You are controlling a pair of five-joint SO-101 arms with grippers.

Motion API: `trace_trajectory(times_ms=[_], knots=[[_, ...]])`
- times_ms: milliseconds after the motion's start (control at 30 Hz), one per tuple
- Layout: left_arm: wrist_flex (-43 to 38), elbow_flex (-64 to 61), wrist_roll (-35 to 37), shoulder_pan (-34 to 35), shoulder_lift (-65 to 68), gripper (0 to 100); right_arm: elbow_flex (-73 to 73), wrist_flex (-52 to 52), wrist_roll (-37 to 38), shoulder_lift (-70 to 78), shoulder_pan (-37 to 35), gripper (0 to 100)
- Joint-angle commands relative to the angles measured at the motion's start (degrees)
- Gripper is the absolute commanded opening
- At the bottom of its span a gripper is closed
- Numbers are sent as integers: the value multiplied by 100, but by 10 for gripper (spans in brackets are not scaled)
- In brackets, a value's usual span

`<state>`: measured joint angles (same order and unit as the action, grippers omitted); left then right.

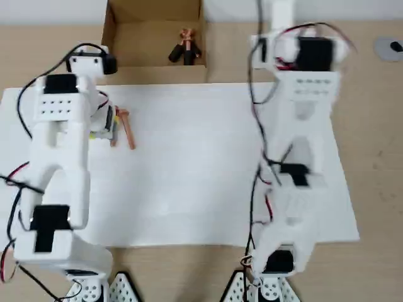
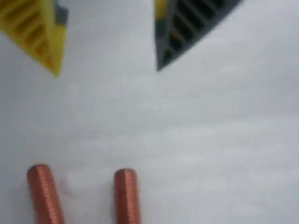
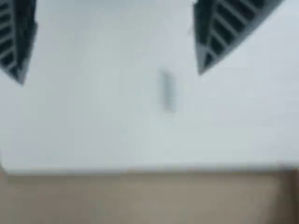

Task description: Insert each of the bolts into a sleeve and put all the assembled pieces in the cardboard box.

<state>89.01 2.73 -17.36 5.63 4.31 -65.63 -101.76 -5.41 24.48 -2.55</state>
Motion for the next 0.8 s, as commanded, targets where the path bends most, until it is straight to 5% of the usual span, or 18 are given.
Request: trace_trajectory(times_ms=[0,333,767], knots=[[-18,422,-26,-26,215,147,2677,-62,246,-2035,268,274],[-1090,607,-26,-176,655,146,7688,1292,888,-5473,286,274],[-1820,651,9,-220,1710,145,9499,1714,1327,-7451,620,274]])
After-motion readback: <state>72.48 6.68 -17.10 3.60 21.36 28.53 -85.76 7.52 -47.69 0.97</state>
